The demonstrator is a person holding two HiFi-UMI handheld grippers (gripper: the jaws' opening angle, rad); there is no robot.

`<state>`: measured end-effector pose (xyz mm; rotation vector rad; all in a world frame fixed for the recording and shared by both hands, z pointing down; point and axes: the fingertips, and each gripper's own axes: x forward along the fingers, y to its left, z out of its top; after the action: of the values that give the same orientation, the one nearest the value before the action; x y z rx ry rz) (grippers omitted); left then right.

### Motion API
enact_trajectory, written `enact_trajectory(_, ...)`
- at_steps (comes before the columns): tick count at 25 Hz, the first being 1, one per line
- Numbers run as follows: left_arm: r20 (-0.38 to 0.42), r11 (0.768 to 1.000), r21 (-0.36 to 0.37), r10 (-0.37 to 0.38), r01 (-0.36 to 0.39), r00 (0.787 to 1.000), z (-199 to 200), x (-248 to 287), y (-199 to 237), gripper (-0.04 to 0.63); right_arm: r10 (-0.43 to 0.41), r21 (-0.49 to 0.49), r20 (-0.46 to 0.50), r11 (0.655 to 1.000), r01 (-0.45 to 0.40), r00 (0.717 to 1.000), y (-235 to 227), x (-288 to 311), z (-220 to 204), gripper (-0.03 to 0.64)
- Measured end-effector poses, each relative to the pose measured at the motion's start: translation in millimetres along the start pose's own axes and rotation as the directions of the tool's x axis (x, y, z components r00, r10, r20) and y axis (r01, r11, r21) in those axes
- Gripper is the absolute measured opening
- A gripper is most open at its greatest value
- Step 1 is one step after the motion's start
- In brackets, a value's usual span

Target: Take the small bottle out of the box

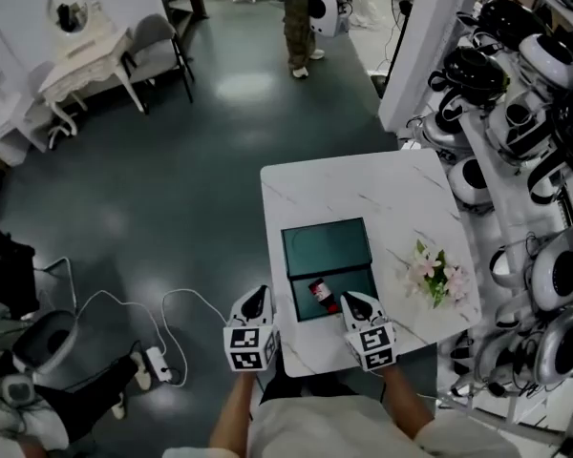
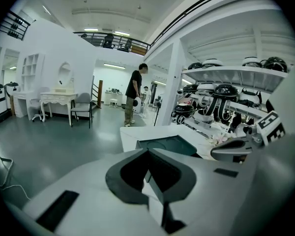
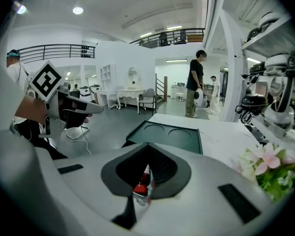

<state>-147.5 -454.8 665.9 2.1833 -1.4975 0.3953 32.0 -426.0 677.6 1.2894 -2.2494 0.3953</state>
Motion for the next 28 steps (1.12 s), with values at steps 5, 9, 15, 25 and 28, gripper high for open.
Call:
enact_trajectory(5, -0.036, 1.000, -0.023, -0.012, 0.011, 0.999, -18.8, 9.0, 5.1, 0.018, 0.021, 0.005, -0.059, 1.000, -0.020, 0.998, 8.0, 11.6, -20.5, 0.021)
enact_trajectory(9, -0.054, 0.999, -0.036, -0.011, 0.009, 0.998, -30.8, 12.6, 11.7, 0.018, 0.030, -0.005, -0.106, 1.000, -0.031, 0.994, 14.7, 19.3, -36.4, 0.021)
enact_trajectory(15, -0.079, 0.999, -0.047, -0.020, 0.016, 0.997, -44.8, 13.1, 17.3, 0.018, 0.057, 0.005, -0.158, 0.998, -0.056, 0.986, 22.8, 24.0, -52.9, 0.120)
enact_trajectory(25, -0.085, 0.998, -0.055, -0.043, 0.039, 0.995, -47.4, 17.1, 14.0, 0.018, 0.094, -0.009, -0.229, 0.995, -0.099, 0.969, 28.0, 40.5, -58.0, 0.314)
enact_trajectory(28, -0.085, 0.997, -0.060, -0.046, 0.041, 0.995, -48.5, 16.6, 12.0, 0.018, 0.098, -0.030, -0.250, 0.994, -0.108, 0.963, 28.2, 49.8, -57.9, 0.319)
